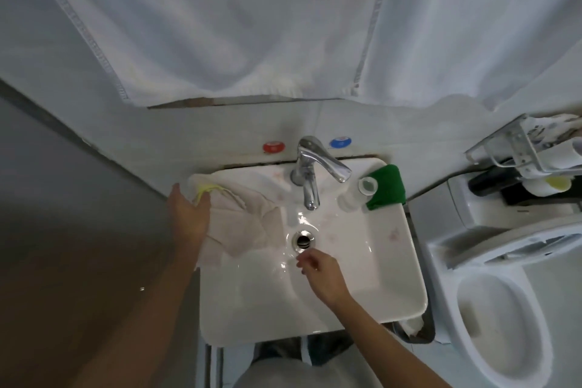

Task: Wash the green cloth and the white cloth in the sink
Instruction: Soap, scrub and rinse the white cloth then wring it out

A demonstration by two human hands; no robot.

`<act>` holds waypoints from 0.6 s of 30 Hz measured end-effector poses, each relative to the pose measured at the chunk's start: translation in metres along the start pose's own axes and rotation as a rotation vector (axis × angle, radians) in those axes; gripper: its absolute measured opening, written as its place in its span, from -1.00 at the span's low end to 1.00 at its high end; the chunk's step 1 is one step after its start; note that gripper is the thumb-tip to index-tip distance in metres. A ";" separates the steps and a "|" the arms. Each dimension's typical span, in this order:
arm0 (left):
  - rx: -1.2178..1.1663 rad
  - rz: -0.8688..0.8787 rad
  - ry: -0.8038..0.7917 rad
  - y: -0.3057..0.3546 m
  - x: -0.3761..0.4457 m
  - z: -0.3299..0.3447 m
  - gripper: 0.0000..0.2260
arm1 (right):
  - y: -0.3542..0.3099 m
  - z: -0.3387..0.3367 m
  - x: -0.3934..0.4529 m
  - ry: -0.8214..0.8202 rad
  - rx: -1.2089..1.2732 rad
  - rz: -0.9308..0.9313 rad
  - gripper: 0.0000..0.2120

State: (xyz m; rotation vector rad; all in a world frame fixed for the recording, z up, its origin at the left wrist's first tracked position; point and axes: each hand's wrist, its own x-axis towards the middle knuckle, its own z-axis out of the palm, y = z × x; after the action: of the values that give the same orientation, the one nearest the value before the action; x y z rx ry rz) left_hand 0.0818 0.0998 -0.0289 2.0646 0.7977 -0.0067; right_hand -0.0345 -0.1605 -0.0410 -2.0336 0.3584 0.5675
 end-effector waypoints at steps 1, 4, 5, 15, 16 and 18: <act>0.022 -0.006 -0.033 0.002 0.007 0.001 -0.28 | -0.001 0.003 -0.001 -0.007 -0.001 -0.004 -0.71; 0.089 -0.033 -0.142 0.005 0.020 0.013 -0.15 | 0.005 0.006 -0.004 -0.023 -0.024 -0.006 -0.72; 0.121 -0.040 -0.171 0.005 0.022 0.018 -0.14 | 0.008 0.005 -0.004 -0.025 -0.046 0.003 -0.70; 0.277 0.134 -0.059 -0.012 -0.002 0.019 -0.54 | 0.029 -0.016 -0.007 -0.005 -0.105 0.022 -0.66; 0.244 0.164 -0.018 -0.014 -0.008 0.015 -0.54 | 0.029 -0.019 -0.006 -0.010 -0.108 0.019 -0.66; 0.171 0.235 0.026 -0.013 -0.020 0.008 -0.53 | 0.027 -0.025 -0.002 -0.010 -0.098 0.010 -0.67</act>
State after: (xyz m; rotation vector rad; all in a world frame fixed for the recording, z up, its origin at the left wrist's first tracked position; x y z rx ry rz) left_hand 0.0607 0.0883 -0.0376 2.3138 0.5824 0.0845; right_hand -0.0428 -0.1955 -0.0491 -2.1235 0.3409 0.6117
